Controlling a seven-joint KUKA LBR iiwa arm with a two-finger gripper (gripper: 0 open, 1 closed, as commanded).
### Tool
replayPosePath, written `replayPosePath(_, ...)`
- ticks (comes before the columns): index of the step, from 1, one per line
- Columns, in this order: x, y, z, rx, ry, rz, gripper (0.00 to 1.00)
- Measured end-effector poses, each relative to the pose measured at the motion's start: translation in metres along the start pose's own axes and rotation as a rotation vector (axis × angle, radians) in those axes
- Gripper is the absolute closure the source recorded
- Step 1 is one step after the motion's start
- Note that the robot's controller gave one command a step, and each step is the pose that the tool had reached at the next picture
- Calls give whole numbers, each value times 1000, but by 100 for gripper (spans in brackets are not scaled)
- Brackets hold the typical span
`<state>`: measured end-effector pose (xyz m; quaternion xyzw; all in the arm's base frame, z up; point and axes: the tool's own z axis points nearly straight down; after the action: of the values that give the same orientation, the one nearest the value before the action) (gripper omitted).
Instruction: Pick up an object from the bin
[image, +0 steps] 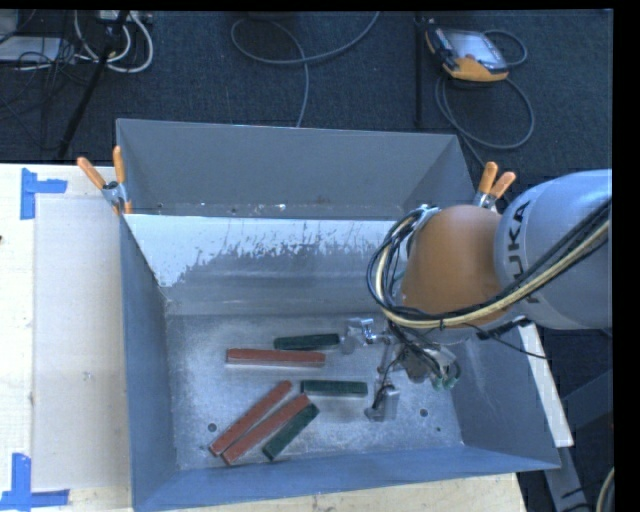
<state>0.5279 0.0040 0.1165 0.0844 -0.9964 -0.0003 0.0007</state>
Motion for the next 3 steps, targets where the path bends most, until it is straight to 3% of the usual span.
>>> replayPosePath(1, -41, 23, 40, 1, -4, -192, 0)
replayPosePath(2, -57, 72, 42, 2, -11, -56, 100)
replayPosePath(3, -57, 72, 42, 2, -11, -57, 100)
